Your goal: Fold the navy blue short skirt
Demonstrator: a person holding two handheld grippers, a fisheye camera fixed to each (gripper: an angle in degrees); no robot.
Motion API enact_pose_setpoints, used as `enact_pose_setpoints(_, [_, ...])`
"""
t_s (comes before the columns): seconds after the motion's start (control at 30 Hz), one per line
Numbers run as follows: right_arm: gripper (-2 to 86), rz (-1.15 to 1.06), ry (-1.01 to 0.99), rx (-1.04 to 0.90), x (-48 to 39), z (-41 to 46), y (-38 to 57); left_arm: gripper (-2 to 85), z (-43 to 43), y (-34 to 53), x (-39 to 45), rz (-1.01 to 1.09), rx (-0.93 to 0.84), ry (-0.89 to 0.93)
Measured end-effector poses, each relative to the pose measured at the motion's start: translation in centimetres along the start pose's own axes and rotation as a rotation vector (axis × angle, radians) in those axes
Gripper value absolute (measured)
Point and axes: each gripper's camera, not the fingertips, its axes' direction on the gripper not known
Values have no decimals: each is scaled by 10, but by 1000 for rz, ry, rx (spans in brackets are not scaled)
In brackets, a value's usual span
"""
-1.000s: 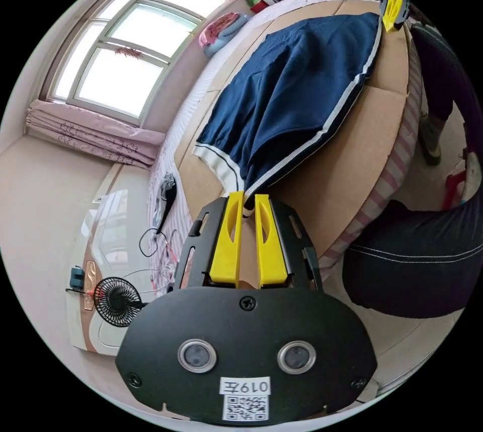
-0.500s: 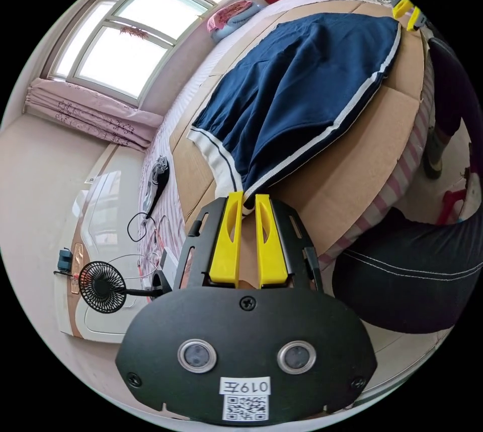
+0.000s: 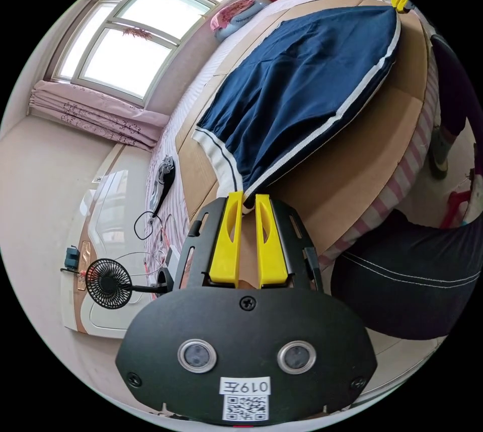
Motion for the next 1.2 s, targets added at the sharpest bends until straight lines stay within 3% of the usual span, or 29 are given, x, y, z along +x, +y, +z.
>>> enact_pose_setpoints(0.27, [8,-13,-99,-67,42,54,-43,10,12,22,-25,15,4,46])
enact_pose_setpoints(0.47, [81,50,-162,-95,92,63,-60,16,6,50,-62,-24,13,122])
enact_pose_setpoints(0.57, [83,165,-234,35,139,42,-55,26,-11,91,-105,-182,105,256])
enact_pose_setpoints(0.67, [82,221,-253,274,184,7,-86,39,-26,132,-162,-483,172,229])
enact_pose_setpoints(0.77, [77,196,-273,519,221,-9,-176,42,-19,139,-219,-780,155,172])
enact_pose_setpoints(0.93, [9,132,-477,758,279,29,-382,23,38,114,-283,-1123,173,320])
enact_pose_setpoints(1.07, [5,-37,-528,535,313,126,-601,17,77,106,-298,-1137,121,390])
enact_pose_setpoints(1.2, [69,-201,-376,341,323,216,-769,15,97,103,-294,-948,-8,417])
